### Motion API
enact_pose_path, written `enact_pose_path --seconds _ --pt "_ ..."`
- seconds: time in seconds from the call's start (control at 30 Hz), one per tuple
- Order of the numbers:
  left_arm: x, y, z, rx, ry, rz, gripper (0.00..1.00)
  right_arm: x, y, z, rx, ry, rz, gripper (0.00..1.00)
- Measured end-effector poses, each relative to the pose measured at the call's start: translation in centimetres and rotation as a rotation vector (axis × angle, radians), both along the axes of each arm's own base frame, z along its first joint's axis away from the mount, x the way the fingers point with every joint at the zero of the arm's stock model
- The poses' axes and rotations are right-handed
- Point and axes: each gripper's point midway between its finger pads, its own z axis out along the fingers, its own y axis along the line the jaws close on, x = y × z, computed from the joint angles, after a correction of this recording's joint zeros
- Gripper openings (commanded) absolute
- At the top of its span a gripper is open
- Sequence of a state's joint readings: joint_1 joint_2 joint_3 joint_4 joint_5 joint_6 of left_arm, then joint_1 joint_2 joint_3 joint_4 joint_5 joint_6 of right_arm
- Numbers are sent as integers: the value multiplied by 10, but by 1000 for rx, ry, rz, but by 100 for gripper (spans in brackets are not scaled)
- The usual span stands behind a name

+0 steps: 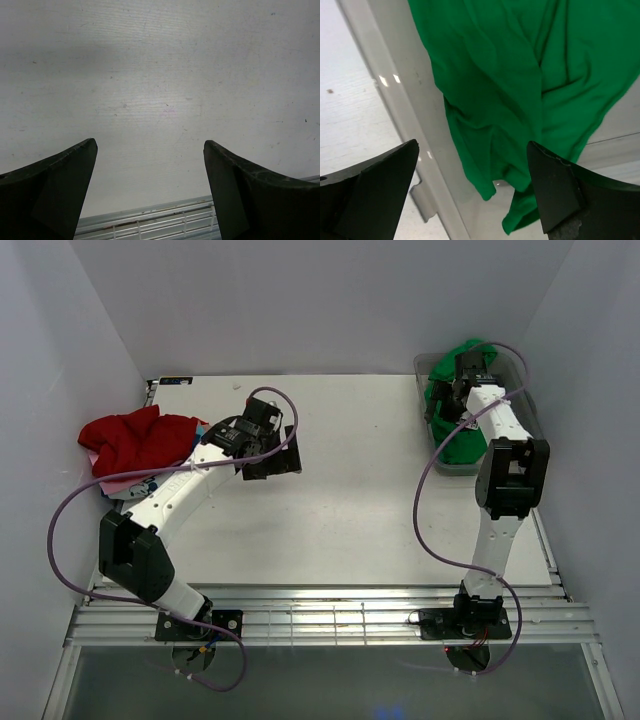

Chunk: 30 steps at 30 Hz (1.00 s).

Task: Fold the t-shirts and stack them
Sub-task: Grab the tshirt from the pile

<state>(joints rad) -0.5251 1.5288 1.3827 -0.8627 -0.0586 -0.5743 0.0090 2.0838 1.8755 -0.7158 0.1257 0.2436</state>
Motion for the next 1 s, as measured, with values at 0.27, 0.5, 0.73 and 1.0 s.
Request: enact_pose_path --seconds 0.27,0.5,0.73,1.0 --pt "-8 25 -13 -2 42 49 98 12 -13 -14 -5 17 -9 97" --pt "-8 40 -11 -15 44 85 98 10 -28 -35 -14 63 -41 97" --pt "-9 41 -12 -18 49 85 98 6 -28 -64 -15 127 -44 96" --pt "-19 42 -17 -28 81 76 98 -13 -32 -94 -35 211 -48 57"
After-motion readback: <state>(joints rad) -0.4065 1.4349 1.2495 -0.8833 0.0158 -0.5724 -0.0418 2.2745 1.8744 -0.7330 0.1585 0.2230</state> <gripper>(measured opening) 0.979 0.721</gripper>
